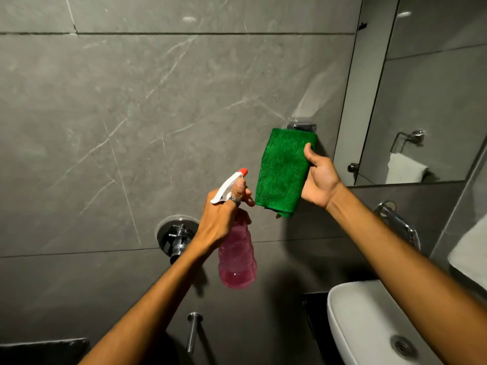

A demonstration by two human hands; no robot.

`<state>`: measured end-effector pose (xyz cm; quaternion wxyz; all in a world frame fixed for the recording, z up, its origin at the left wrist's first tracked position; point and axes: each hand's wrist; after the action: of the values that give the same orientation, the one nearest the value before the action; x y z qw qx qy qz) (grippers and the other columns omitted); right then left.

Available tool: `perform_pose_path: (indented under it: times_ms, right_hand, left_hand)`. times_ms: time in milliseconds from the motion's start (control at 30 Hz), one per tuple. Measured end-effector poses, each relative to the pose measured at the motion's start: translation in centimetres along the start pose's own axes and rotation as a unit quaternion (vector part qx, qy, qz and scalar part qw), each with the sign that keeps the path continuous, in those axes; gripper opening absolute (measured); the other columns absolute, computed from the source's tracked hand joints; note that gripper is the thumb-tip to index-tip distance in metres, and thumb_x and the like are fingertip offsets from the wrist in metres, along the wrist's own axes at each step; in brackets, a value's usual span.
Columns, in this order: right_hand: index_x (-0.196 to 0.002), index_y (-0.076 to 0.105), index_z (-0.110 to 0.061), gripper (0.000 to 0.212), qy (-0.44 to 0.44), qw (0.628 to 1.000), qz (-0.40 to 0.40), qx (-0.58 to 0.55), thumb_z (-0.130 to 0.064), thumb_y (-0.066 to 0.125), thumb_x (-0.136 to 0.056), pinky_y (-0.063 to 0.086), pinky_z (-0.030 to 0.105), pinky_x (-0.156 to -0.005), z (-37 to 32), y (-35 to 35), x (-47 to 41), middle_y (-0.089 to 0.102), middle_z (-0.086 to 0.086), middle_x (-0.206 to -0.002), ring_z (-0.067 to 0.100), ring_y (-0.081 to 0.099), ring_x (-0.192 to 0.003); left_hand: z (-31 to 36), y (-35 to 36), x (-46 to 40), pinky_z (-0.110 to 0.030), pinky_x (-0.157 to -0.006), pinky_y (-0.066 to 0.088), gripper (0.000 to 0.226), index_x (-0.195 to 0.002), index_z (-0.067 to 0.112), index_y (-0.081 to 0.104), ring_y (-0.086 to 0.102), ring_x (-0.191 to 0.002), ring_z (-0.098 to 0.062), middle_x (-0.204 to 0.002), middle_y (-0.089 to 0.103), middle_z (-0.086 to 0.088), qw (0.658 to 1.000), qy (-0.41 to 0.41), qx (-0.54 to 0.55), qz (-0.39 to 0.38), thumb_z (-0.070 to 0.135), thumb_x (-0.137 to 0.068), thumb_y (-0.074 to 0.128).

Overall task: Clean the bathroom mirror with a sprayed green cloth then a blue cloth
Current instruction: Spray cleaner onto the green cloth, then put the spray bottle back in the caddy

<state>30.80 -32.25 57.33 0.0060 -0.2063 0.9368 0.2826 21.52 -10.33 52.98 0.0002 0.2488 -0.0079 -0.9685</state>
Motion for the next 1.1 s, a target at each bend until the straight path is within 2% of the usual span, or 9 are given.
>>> perform_pose_path:
  times_ms: [167, 367, 467, 533, 700, 800, 867, 933, 1100]
  right_hand:
    - [-0.127, 0.064, -0.013, 0.058, 0.001, 1.000, 0.016, -0.001, -0.055, 0.034, -0.101, 0.053, 0.053, -0.091, 0.5, -0.6, 0.3, 0.071, 0.013, -0.126, 0.031, 0.068, -0.117]
    - [-0.122, 0.067, -0.012, 0.058, 0.028, 0.998, 0.048, -0.012, -0.053, 0.032, -0.102, 0.050, 0.053, -0.094, 3.7, -0.9, 1.1, 0.073, 0.012, -0.121, 0.030, 0.071, -0.112]
    - [-0.127, 0.062, -0.012, 0.058, 0.070, 0.996, 0.057, -0.023, -0.054, 0.031, -0.102, 0.051, 0.052, -0.094, 7.0, -1.2, 1.6, 0.074, 0.010, -0.120, 0.029, 0.070, -0.114]
    - [-0.129, 0.061, -0.012, 0.058, 0.090, 0.993, 0.063, -0.036, -0.053, 0.030, -0.101, 0.053, 0.051, -0.095, 9.3, -1.7, 2.4, 0.073, 0.010, -0.123, 0.029, 0.068, -0.117]
    - [-0.120, 0.071, -0.013, 0.060, 0.166, 0.979, 0.080, -0.086, -0.053, 0.032, -0.102, 0.051, 0.054, -0.101, 18.0, -3.5, 4.7, 0.071, 0.010, -0.127, 0.030, 0.064, -0.123]
    - [-0.123, 0.069, -0.012, 0.059, 0.208, 0.966, 0.090, -0.122, -0.053, 0.032, -0.102, 0.052, 0.056, -0.101, 23.9, -4.7, 6.4, 0.070, 0.011, -0.129, 0.030, 0.063, -0.125]
    - [-0.123, 0.070, -0.013, 0.061, 0.228, 0.959, 0.109, -0.132, -0.053, 0.030, -0.102, 0.053, 0.055, -0.099, 27.3, -5.3, 7.7, 0.070, 0.010, -0.129, 0.030, 0.063, -0.125]
    - [-0.125, 0.069, -0.013, 0.062, 0.242, 0.951, 0.132, -0.137, -0.054, 0.029, -0.102, 0.055, 0.055, -0.097, 30.9, -6.1, 8.9, 0.069, 0.010, -0.131, 0.030, 0.063, -0.124]
    - [-0.122, 0.072, -0.014, 0.059, 0.262, 0.941, 0.173, -0.126, -0.055, 0.037, -0.097, 0.058, 0.049, -0.093, 37.6, -7.3, 11.7, 0.071, 0.009, -0.128, 0.028, 0.066, -0.121]
  left_hand:
    - [-1.8, -0.9, 1.9, -0.040, -0.062, 0.062, 0.028, -0.123, 0.059, 0.060, 0.073, -0.059, -0.032, -0.089, 0.075, -0.008, 0.995, -0.032, -0.078, -0.056, 0.059, -0.098, 0.049]
    - [-5.8, -2.5, 5.8, -0.046, -0.066, 0.064, 0.030, -0.115, 0.041, 0.072, 0.077, -0.070, -0.032, -0.098, 0.079, -0.006, 0.988, -0.101, -0.099, -0.059, 0.057, -0.097, 0.054]
    - [-9.4, -4.5, 9.1, -0.028, -0.081, 0.062, 0.040, -0.133, 0.037, 0.065, 0.074, -0.095, -0.013, -0.110, 0.078, 0.002, 0.985, -0.153, -0.083, 0.000, 0.049, -0.095, 0.059]
    - [-12.3, -5.7, 12.3, -0.013, -0.083, 0.051, 0.038, -0.130, 0.036, 0.067, 0.066, -0.088, 0.001, -0.108, 0.075, 0.008, 0.974, -0.209, -0.063, 0.061, 0.043, -0.093, 0.065]
    - [-21.1, -8.6, 23.3, -0.044, -0.060, 0.036, 0.032, -0.121, 0.005, 0.070, 0.041, -0.056, -0.022, -0.063, 0.051, -0.001, 0.906, -0.370, -0.001, 0.204, 0.024, -0.097, 0.067]
    - [-25.1, -10.6, 28.3, -0.032, -0.057, 0.041, 0.014, -0.109, 0.018, 0.070, 0.047, -0.056, -0.022, -0.065, 0.053, -0.006, 0.881, -0.400, -0.016, 0.253, 0.011, -0.098, 0.063]
    - [-27.6, -11.8, 30.7, -0.024, -0.076, 0.057, 0.032, -0.129, 0.009, 0.067, 0.069, -0.085, -0.023, -0.097, 0.073, -0.012, 0.859, -0.428, -0.040, 0.279, 0.010, -0.097, 0.065]
    - [-30.5, -12.9, 33.1, -0.031, -0.110, 0.047, 0.048, -0.141, 0.001, 0.058, 0.063, -0.124, -0.026, -0.137, 0.065, -0.015, 0.848, -0.446, -0.092, 0.272, 0.010, -0.095, 0.068]
    - [-36.3, -14.4, 36.4, -0.035, -0.120, 0.040, 0.049, -0.141, -0.003, 0.055, 0.054, -0.136, -0.031, -0.152, 0.052, -0.019, 0.850, -0.449, -0.118, 0.249, 0.003, -0.094, 0.067]
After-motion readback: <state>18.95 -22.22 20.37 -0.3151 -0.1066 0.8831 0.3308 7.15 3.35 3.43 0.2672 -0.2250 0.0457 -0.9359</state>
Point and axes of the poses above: each hand's wrist, its own x-axis away from the middle knuckle, its own y-axis out of the palm, z = x × y
